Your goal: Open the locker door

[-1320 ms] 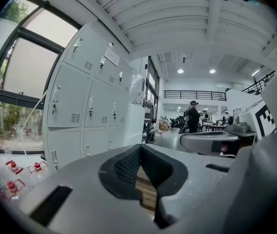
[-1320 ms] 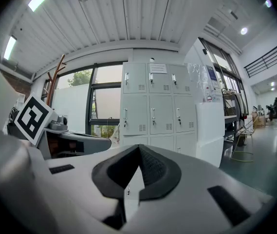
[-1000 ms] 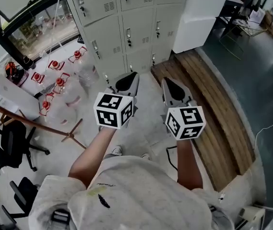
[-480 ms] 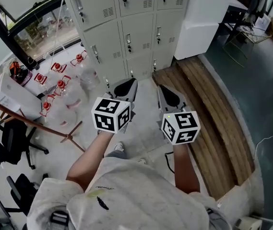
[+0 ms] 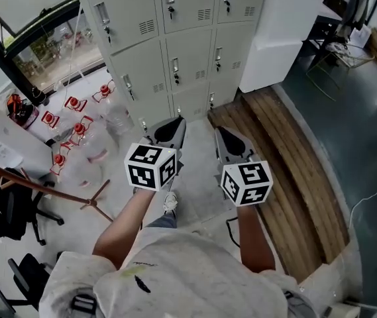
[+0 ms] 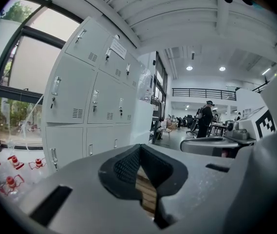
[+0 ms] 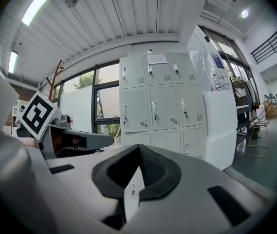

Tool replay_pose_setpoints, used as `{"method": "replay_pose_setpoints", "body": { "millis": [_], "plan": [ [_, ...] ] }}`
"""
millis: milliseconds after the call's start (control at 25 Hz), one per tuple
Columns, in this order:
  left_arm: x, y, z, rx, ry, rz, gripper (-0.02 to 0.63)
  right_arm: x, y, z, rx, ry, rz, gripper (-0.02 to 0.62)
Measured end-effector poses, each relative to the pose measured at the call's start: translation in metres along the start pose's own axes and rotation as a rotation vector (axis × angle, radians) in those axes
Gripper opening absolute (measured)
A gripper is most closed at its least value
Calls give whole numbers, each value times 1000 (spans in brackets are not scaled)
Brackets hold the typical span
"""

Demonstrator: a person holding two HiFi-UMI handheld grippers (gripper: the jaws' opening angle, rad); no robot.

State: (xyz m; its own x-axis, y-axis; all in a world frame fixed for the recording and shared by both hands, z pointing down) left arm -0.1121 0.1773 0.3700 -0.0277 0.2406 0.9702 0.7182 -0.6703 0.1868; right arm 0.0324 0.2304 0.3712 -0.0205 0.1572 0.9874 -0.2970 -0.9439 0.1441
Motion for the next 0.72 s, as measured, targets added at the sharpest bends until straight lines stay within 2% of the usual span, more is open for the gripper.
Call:
{"method": "replay_pose_setpoints", "body": {
  "millis": [360,720],
  "plan": [
    [-30,59,-83,61,-24,13,6,-26,97,10,43,-26,-28,0],
    [-61,92,-170,89,-46,26,6,-50,193,-8,34,-36,-42,0]
  ]
}}
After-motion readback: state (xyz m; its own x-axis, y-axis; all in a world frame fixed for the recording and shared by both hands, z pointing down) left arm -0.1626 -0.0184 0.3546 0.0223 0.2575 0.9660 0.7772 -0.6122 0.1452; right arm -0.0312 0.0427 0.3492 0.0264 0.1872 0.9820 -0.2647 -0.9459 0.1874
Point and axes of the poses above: the fingertips, and each gripper's own axes: y forward along the fingers, z to its right, x out of its underside, the point moved 6 cm from there along -y, backward along the fingers, and after that the axes turned 2 degrees about x, right-handed, at the moved point
